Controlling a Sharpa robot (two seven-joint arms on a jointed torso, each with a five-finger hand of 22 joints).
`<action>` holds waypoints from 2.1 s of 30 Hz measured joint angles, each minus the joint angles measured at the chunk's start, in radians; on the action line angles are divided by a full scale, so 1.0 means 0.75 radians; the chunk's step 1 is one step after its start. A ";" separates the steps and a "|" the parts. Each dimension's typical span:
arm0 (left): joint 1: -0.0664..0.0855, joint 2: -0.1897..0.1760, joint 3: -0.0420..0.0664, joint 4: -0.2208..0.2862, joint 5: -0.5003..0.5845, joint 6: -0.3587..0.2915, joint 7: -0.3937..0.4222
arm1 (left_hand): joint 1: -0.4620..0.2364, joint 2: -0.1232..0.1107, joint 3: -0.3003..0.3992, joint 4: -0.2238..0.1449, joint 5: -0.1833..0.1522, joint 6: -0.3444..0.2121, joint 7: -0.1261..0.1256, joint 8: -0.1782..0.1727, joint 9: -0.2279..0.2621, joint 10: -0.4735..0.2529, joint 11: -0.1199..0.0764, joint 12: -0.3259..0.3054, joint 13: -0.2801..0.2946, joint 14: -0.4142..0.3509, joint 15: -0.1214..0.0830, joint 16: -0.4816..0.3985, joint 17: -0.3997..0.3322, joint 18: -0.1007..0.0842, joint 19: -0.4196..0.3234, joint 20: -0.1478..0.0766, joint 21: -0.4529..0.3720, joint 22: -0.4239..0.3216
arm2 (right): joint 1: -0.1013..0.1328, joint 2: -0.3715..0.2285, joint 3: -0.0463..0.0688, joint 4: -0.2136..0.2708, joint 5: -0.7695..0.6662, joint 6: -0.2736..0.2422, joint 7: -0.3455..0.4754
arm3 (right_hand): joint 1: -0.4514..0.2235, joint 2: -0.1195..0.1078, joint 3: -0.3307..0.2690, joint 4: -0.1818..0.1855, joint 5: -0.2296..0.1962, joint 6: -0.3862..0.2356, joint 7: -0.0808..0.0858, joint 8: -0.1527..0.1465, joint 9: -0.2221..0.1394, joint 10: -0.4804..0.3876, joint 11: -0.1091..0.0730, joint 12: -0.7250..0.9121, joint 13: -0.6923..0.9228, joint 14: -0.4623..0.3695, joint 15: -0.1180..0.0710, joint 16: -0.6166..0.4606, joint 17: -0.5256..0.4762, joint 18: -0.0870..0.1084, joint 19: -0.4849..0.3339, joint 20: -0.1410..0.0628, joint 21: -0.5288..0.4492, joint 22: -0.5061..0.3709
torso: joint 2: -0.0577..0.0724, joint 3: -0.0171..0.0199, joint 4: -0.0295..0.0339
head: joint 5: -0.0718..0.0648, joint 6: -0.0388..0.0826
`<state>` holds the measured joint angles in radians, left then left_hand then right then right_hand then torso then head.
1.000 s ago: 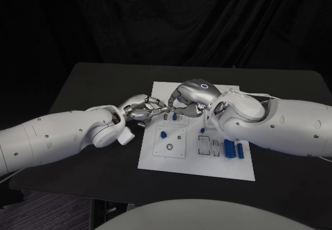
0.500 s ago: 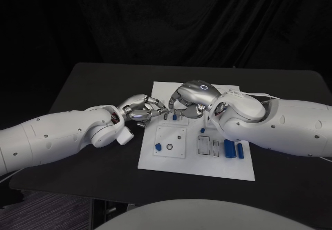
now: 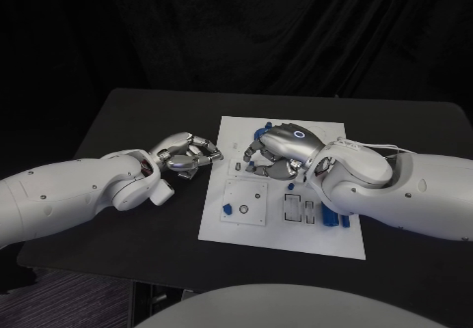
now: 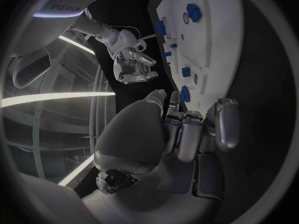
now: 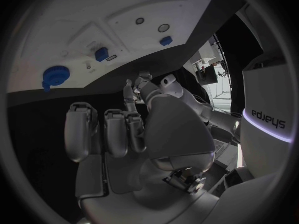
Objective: Assemble the parts on the task board
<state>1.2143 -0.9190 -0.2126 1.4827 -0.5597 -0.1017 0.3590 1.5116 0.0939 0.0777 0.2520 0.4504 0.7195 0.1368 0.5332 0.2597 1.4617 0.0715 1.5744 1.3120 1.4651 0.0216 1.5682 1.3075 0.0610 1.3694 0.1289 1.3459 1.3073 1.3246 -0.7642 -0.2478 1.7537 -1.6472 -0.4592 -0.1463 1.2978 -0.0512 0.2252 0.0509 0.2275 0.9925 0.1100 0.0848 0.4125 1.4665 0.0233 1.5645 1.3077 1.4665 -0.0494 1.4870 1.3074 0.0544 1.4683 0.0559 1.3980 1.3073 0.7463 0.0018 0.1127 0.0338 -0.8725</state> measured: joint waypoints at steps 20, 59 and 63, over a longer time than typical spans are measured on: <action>-0.004 -0.070 -0.001 -0.023 -0.119 -0.096 0.044 | 0.029 -0.021 0.038 -0.029 0.049 0.008 -0.002 0.002 -0.005 0.000 0.000 -0.002 0.000 0.000 0.001 0.000 0.000 0.000 0.005 -0.005 0.011 0.000 | -0.110 0.075 -0.001 0.008 -0.107 0.260 0.100 | 0.128 -0.021 0.062 -0.070 0.030 -0.236 -0.040 -0.027 -0.127 0.000 -0.044 -0.056 0.000 0.003 -0.027 0.000 0.000 0.000 -0.001 -0.017 0.000 0.000 | -0.009 -0.0127 0.0008 | 0.047 0.000; -0.034 -0.069 -0.001 -0.052 -0.106 -0.113 0.052 | 0.053 -0.028 0.078 -0.043 0.068 0.008 -0.001 -0.004 -0.013 0.000 0.000 0.004 0.000 0.000 -0.005 0.000 0.000 0.000 0.004 -0.005 0.011 0.000 | -0.146 0.164 0.001 -0.088 -0.213 0.297 0.192 | 0.190 -0.020 0.159 -0.121 0.006 -0.208 -0.101 -0.020 -0.211 -0.004 -0.095 -0.107 0.001 0.001 -0.068 -0.010 0.000 0.000 -0.002 -0.051 -0.021 0.000 | -0.025 -0.0152 -0.0006 | 0.077 0.000; -0.035 -0.066 -0.001 -0.056 -0.103 -0.113 0.052 | 0.053 -0.028 0.078 -0.043 0.068 0.008 -0.001 -0.004 -0.013 -0.001 0.001 0.004 0.000 0.000 -0.005 0.000 0.000 0.000 0.009 -0.009 0.011 0.000 | -0.146 0.175 0.001 -0.106 -0.214 0.318 0.225 | 0.184 -0.026 0.175 -0.115 -0.017 -0.204 -0.115 -0.020 -0.220 -0.002 -0.103 -0.124 0.003 -0.001 -0.075 -0.010 0.000 0.000 -0.002 -0.060 -0.021 0.000 | -0.025 -0.0152 -0.0001 | 0.078 0.000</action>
<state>1.1879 -0.9683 -0.2133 1.4405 -0.6368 -0.1866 0.3979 1.5516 0.0732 0.1361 0.2195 0.5013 0.7257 0.1357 0.5305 0.2499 1.4607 0.0725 1.5770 1.3120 1.4651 0.0181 1.5682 1.3075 0.0609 1.3764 0.1218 1.3539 1.3073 1.2150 -0.6330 -0.2472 1.6743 -1.8076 -0.2209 0.0228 1.4356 -0.0705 0.3563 -0.0357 0.2146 0.8394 0.0239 0.0696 0.2474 1.4648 -0.0540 1.4714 1.3101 1.4656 -0.1057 1.4796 1.3074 0.0545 1.4671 0.0106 1.3822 1.3073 0.7274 -0.0096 0.1126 0.0920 -0.8725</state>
